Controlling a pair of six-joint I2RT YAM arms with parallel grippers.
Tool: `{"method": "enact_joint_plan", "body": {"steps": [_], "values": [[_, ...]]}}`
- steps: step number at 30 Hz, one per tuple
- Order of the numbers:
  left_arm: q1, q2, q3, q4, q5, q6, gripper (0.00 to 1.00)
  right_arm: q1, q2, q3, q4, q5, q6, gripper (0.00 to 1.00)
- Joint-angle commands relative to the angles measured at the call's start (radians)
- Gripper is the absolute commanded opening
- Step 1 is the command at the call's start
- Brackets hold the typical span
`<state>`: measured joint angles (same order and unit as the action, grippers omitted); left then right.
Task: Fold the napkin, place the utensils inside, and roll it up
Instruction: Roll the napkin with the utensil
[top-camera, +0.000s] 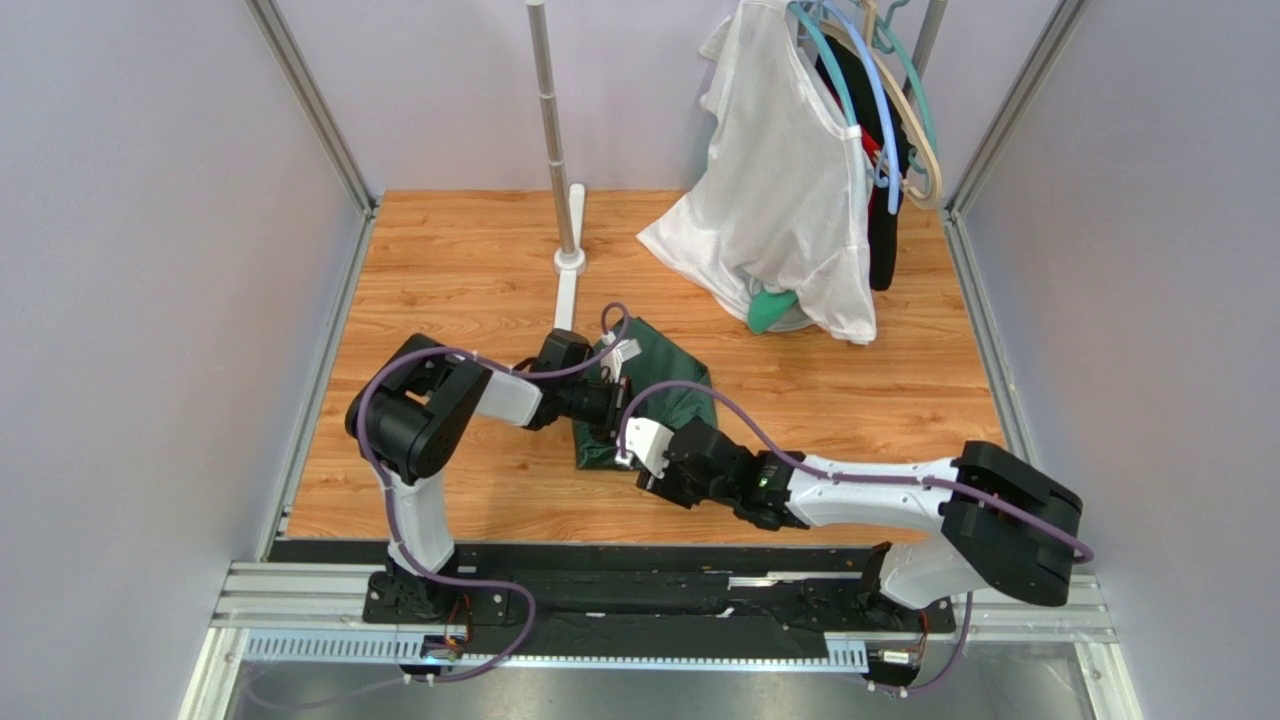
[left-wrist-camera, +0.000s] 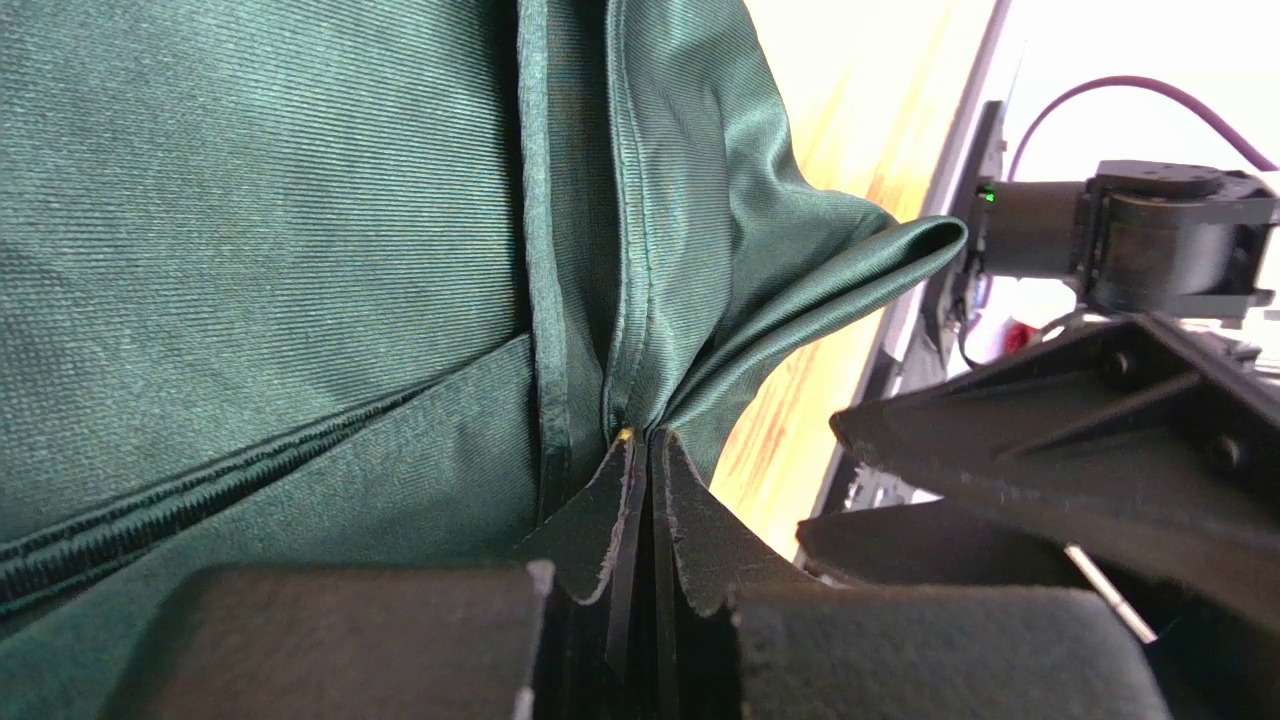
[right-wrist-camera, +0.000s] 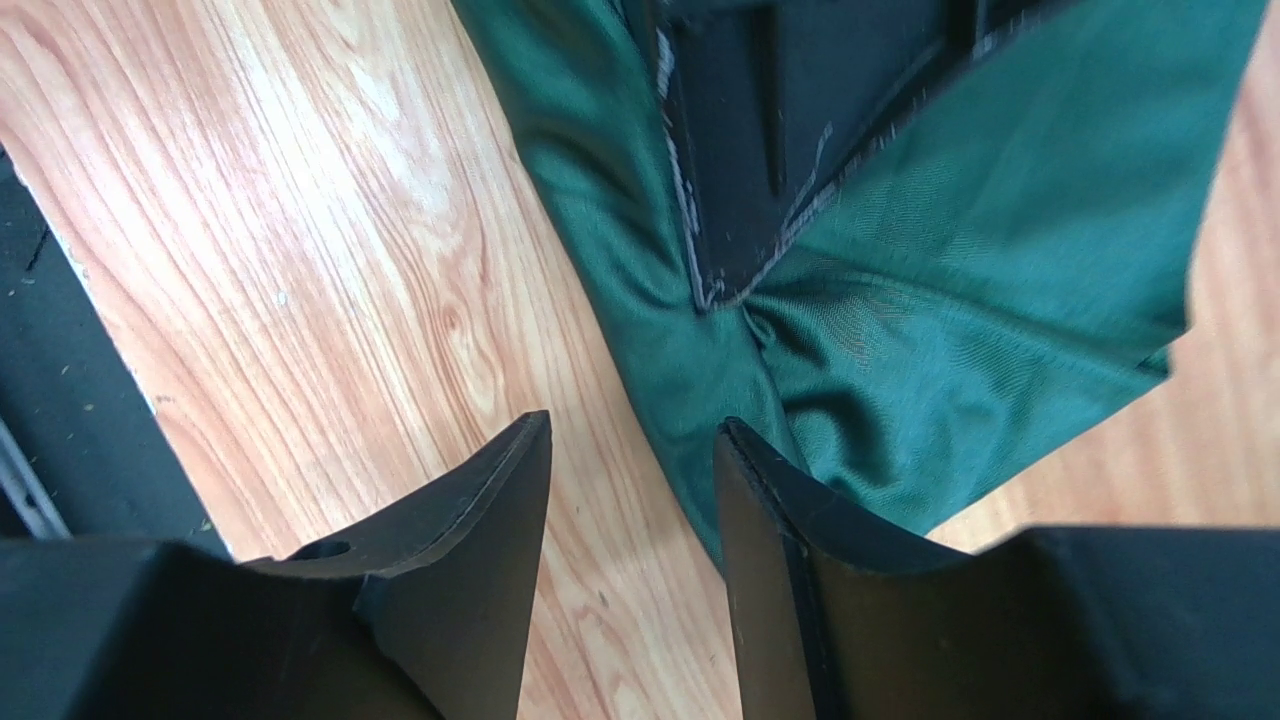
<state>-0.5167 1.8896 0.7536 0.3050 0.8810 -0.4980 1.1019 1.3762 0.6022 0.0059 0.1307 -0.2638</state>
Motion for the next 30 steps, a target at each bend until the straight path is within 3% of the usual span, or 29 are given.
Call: {"method": "enact_joint_plan", "body": {"steps": [1, 17, 24, 30], "values": [[0.007, 0.088, -0.034, -0.167, -0.080, 0.044, 0.07, 0.053, 0.044, 0.010, 0.127, 0.147, -0.107, 0.48], [0.010, 0.132, -0.022, -0.158, -0.028, 0.061, 0.05, 0.056, 0.216, 0.019, 0.224, 0.129, -0.161, 0.46], [0.010, 0.140, -0.019, -0.152, -0.010, 0.070, 0.05, 0.033, 0.251, 0.067, 0.102, 0.041, -0.114, 0.41], [0.010, 0.138, -0.022, -0.145, 0.013, 0.079, 0.05, 0.019, 0.303, 0.149, -0.093, -0.023, -0.069, 0.30]]}}
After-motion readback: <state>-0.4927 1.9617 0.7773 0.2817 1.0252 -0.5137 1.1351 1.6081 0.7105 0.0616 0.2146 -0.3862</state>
